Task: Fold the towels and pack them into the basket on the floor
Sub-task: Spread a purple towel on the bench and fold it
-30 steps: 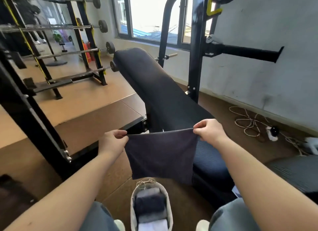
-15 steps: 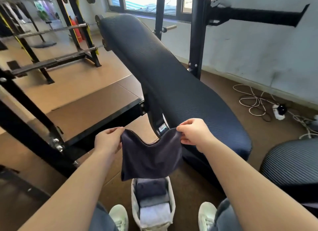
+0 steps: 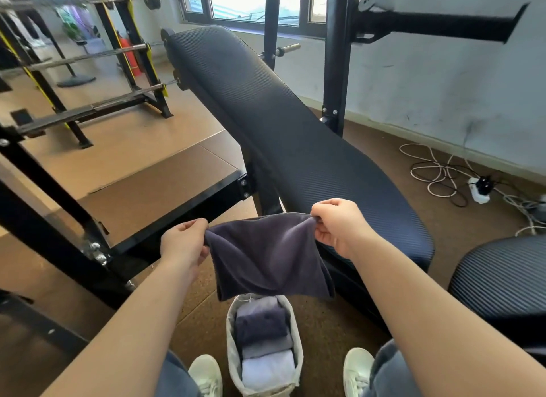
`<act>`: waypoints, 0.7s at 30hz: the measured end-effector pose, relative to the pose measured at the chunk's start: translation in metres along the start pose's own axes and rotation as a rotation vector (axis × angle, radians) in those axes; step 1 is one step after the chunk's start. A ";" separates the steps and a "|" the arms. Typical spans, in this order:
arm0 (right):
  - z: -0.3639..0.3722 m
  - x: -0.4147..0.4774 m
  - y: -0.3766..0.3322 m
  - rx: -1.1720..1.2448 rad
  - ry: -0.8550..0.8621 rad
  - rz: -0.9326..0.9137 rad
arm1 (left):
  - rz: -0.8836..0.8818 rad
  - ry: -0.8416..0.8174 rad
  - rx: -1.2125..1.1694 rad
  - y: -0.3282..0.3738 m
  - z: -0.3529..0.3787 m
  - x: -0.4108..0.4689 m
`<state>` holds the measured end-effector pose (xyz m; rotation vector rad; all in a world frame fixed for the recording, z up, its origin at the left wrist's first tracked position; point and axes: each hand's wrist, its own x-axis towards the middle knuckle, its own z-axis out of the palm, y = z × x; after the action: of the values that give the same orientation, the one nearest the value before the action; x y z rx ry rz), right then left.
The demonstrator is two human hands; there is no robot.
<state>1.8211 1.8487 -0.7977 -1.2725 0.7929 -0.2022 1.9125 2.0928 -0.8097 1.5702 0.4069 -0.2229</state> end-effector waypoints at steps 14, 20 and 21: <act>0.033 -0.017 0.004 -0.189 -0.150 -0.127 | 0.129 -0.168 0.095 -0.007 0.030 -0.031; 0.046 -0.019 0.014 -0.434 -0.240 -0.318 | 0.211 -0.308 0.200 -0.011 0.044 -0.045; 0.047 -0.018 0.014 -0.475 -0.250 -0.341 | 0.215 -0.322 0.212 -0.012 0.045 -0.046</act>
<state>1.8332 1.8994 -0.7991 -1.8422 0.4126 -0.1262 1.8710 2.0426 -0.8049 1.7352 -0.0393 -0.3543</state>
